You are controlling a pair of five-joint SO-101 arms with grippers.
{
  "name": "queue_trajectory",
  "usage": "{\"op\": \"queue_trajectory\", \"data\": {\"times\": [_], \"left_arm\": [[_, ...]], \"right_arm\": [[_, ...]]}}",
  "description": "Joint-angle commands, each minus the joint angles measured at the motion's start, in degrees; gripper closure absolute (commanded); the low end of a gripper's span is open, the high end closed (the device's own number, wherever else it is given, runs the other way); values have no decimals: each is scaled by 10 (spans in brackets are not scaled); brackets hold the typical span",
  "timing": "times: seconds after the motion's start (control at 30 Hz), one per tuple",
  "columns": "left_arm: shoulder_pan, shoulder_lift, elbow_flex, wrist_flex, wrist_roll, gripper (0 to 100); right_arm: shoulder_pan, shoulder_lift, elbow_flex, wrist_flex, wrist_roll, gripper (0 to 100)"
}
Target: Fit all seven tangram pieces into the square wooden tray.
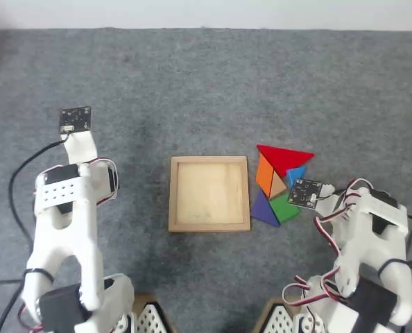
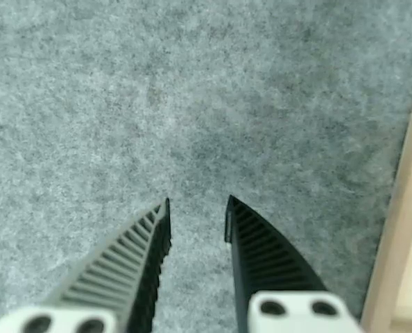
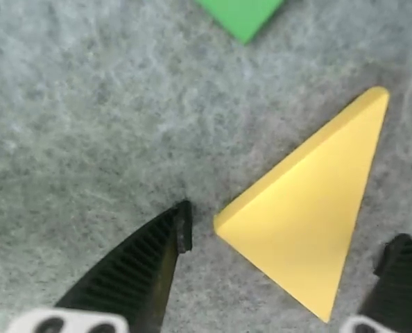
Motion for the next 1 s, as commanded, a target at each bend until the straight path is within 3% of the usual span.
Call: {"op": "queue_trajectory", "data": {"times": [0.0, 0.17, 0.47, 0.6, 0.9, 0.97], "left_arm": [[-4, 0, -2, -11, 4, 873], [-4, 0, -2, -11, 4, 873], [-4, 0, -2, -11, 4, 873], [-4, 0, -2, -11, 4, 873], [-2, 0, -1, -11, 5, 873], [-2, 0, -1, -11, 7, 873]], "right_arm": [[6, -14, 2, -7, 6, 766], [6, -14, 2, -6, 5, 929], [6, -20, 2, -5, -4, 926], [22, -21, -11, -27, -55, 925], [134, -15, -94, -78, -148, 925], [134, -21, -97, -67, -202, 925]]}}
